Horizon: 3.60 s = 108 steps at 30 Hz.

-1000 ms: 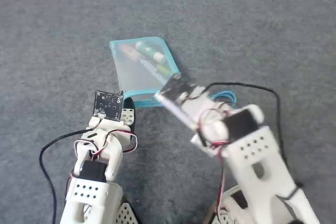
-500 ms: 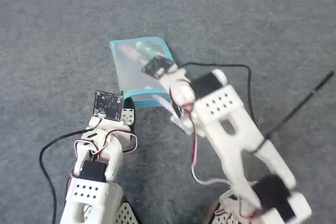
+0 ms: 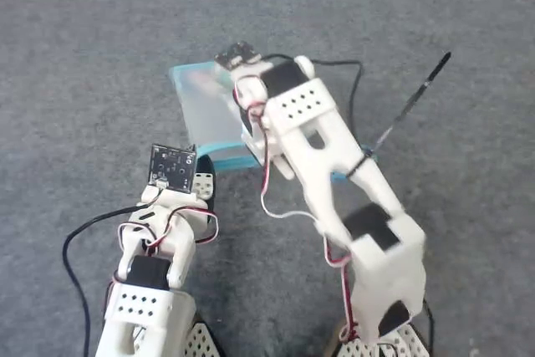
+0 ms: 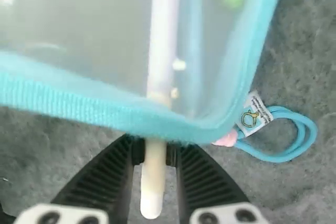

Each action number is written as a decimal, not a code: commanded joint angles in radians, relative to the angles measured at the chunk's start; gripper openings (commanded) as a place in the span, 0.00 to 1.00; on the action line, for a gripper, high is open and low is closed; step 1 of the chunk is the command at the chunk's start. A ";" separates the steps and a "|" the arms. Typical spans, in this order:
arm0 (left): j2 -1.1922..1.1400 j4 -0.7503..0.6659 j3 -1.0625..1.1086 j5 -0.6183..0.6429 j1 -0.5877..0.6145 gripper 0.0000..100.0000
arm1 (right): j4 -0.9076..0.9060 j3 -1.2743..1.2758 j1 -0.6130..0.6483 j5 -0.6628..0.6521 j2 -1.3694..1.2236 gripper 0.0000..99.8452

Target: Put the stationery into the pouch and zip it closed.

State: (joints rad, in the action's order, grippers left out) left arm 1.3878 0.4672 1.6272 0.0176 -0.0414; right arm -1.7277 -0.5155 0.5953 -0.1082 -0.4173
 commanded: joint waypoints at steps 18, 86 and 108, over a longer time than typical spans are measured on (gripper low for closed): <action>-0.003 -0.048 -0.018 -0.012 0.003 0.01 | -0.065 -0.141 0.012 -0.057 0.263 0.19; -0.003 -0.048 -0.018 -0.012 0.003 0.01 | 0.670 1.324 0.016 -0.186 1.047 0.23; -0.003 -0.048 -0.019 -0.012 0.003 0.01 | 0.877 1.372 -0.074 -0.112 1.035 0.14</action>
State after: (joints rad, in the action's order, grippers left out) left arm 1.3894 0.4565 1.6287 0.0100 -0.0414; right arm -0.8715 0.8546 0.5140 -0.2186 0.5846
